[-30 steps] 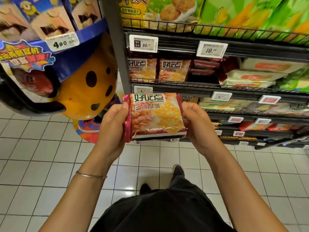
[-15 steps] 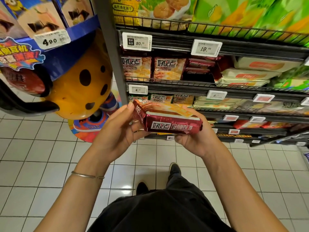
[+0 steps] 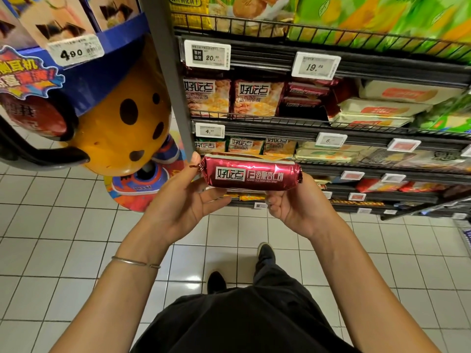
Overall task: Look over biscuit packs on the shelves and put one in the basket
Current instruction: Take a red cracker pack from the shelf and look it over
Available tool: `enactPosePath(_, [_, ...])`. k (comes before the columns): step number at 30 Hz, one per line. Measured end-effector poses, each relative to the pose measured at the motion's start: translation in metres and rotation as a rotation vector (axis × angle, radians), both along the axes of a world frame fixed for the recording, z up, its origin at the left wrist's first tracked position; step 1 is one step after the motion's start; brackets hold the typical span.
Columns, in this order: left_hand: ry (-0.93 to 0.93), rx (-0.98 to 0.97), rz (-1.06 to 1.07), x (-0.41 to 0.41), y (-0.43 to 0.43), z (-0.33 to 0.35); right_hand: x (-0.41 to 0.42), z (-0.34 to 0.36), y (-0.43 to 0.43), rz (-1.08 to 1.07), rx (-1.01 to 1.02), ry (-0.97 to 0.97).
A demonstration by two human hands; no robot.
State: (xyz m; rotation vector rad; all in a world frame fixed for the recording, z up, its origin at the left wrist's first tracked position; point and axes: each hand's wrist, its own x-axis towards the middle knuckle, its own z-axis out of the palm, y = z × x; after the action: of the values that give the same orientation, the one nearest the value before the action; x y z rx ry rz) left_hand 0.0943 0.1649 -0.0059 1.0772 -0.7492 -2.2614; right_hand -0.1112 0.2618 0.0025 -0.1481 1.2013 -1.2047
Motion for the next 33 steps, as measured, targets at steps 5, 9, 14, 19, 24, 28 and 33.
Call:
enactPosePath(5, [0.007, 0.018, -0.005, 0.002, 0.0, 0.0, 0.001, 0.0, -0.001, -0.001, -0.002, 0.023])
enactPosePath(9, [0.002, 0.011, -0.024, 0.005, 0.001, 0.0, 0.003, 0.0, 0.0, -0.004, -0.016, 0.041])
enactPosePath(14, [0.025, -0.048, -0.021, 0.01, 0.001, 0.004, 0.004, -0.001, 0.004, -0.008, 0.014, 0.062])
enactPosePath(19, [-0.034, -0.207, 0.004, 0.012, 0.002, 0.007, 0.007, -0.005, 0.004, -0.011, 0.008, 0.058])
enactPosePath(24, [-0.139, -0.365, -0.008, 0.014, 0.005, 0.013, 0.008, -0.013, 0.003, 0.007, -0.018, 0.127])
enactPosePath(28, [-0.158, -0.424, -0.046, 0.013, 0.007, 0.016, 0.008, -0.018, 0.002, 0.027, -0.099, 0.182])
enactPosePath(33, [-0.044, -0.428, -0.085, 0.013, 0.012, 0.013, 0.008, -0.018, -0.002, 0.018, -0.136, 0.302])
